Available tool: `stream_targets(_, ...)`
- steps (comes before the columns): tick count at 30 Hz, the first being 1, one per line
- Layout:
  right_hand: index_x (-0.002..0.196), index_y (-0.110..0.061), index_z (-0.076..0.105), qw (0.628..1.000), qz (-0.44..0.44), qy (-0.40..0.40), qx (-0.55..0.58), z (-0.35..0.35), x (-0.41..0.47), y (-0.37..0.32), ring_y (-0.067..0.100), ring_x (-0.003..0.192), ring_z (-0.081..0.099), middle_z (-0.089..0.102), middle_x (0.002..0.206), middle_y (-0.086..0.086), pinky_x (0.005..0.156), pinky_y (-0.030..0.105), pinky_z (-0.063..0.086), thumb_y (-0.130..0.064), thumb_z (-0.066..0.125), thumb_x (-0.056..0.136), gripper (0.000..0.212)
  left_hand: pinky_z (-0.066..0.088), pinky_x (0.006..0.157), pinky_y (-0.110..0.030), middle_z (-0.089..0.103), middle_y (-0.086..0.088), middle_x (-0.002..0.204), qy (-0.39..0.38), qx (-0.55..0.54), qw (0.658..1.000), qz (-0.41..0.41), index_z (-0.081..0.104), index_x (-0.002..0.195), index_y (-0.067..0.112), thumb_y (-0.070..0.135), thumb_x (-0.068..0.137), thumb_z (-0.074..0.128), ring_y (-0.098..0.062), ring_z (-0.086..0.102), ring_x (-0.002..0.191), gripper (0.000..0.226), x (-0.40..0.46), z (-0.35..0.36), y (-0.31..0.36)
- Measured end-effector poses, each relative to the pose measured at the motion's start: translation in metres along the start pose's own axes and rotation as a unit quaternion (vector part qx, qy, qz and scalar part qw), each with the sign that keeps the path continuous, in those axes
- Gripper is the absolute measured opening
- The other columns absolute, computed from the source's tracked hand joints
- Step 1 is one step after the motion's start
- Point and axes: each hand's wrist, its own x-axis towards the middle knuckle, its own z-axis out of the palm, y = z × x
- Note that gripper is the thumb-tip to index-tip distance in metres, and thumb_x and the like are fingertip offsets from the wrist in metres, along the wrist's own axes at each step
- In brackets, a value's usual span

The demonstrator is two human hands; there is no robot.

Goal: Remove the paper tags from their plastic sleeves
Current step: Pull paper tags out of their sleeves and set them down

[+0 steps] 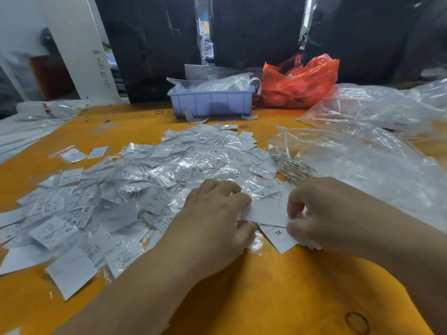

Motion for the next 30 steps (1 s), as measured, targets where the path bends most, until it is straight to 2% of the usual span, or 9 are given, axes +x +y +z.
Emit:
stream_targets(4,0.084,-0.010,0.066,1.000,-0.012,0.020,-0.010,0.005,0.002,0.002,0.021,0.075,0.060,0.066,0.096,0.008,0.058,0.033,0.042,-0.020,0.062,0.084,0.012,0.017,0.108,-0.029,0.039,0.016,0.139,0.018,0.016,1.000,0.015,0.050,0.130,0.036,0.048,0.097,0.042,-0.007,0.020,0.130,0.036,0.001,0.004,0.004)
stream_targets(8,0.099,-0.030,0.062,0.998,-0.041,0.052,-0.011,0.006,0.004,0.009,0.005,0.094,0.050,0.052,0.101,-0.016,0.078,0.023,0.045,-0.028,0.062,0.089,0.010,0.018,0.099,-0.027,0.049,0.015,0.126,0.047,0.020,0.998,0.025,0.063,0.109,0.032,0.039,0.100,0.042,-0.008,0.031,0.121,0.024,0.002,0.004,0.008)
stream_targets(10,0.109,-0.028,0.063,0.994,-0.049,0.101,-0.002,0.003,0.006,0.012,0.008,0.106,0.045,0.048,0.105,-0.016,0.088,0.026,0.043,-0.025,0.064,0.090,0.020,0.025,0.098,-0.029,0.056,0.014,0.116,0.066,0.014,0.997,0.028,0.066,0.100,0.029,0.033,0.099,0.043,-0.011,0.039,0.114,0.023,0.002,0.002,0.008)
stream_targets(13,0.115,-0.023,0.063,0.985,-0.018,0.171,0.008,-0.003,0.007,0.014,0.015,0.109,0.044,0.052,0.110,-0.007,0.084,0.029,0.041,-0.024,0.060,0.091,0.024,0.039,0.090,-0.036,0.062,0.011,0.099,0.101,0.003,0.994,0.033,0.068,0.091,0.024,0.031,0.093,0.042,-0.015,0.051,0.099,0.028,0.003,-0.002,0.011)
stream_targets(19,0.097,-0.020,0.058,0.998,0.046,0.025,-0.033,-0.002,0.002,0.014,0.016,0.084,0.055,0.055,0.095,-0.001,0.072,0.033,0.050,-0.037,0.046,0.095,0.020,0.040,0.080,-0.030,0.061,0.013,0.076,0.121,-0.030,0.992,0.029,0.065,0.086,0.027,0.031,0.093,0.045,-0.009,0.054,0.070,0.022,-0.001,-0.003,0.020)
stream_targets(21,0.087,-0.020,0.054,0.998,0.043,0.006,-0.042,-0.002,0.002,0.014,0.013,0.074,0.052,0.053,0.088,-0.002,0.061,0.028,0.044,-0.037,0.045,0.095,0.020,0.036,0.077,-0.026,0.060,0.014,0.069,0.127,-0.035,0.991,0.030,0.064,0.085,0.028,0.031,0.093,0.046,-0.007,0.050,0.061,0.019,-0.002,-0.002,0.022)
stream_targets(24,0.111,-0.018,0.047,0.998,0.056,0.025,-0.021,-0.004,0.004,0.016,0.011,0.076,0.051,0.054,0.094,-0.003,0.059,0.026,0.039,-0.040,0.044,0.096,0.026,0.035,0.071,-0.019,0.062,0.014,0.069,0.129,-0.042,0.990,0.032,0.063,0.083,0.029,0.029,0.092,0.048,-0.004,0.044,0.058,0.017,-0.003,-0.002,0.025)
stream_targets(26,0.133,-0.020,0.031,0.996,0.078,0.035,-0.001,-0.005,0.004,0.017,0.016,0.090,0.055,0.054,0.114,0.001,0.069,0.029,0.046,-0.042,0.045,0.098,0.044,0.034,0.069,-0.019,0.061,0.014,0.069,0.124,-0.046,0.991,0.032,0.064,0.083,0.028,0.029,0.091,0.049,-0.004,0.043,0.058,0.017,-0.003,-0.003,0.026)
stream_targets(30,0.121,-0.019,0.043,0.995,0.099,0.003,-0.016,-0.004,0.003,0.017,0.018,0.094,0.050,0.045,0.113,0.002,0.075,0.030,0.043,-0.045,0.040,0.098,0.035,0.028,0.059,-0.018,0.060,0.013,0.067,0.115,-0.051,0.992,0.033,0.067,0.083,0.025,0.028,0.090,0.051,-0.007,0.046,0.058,0.018,-0.004,-0.004,0.026)
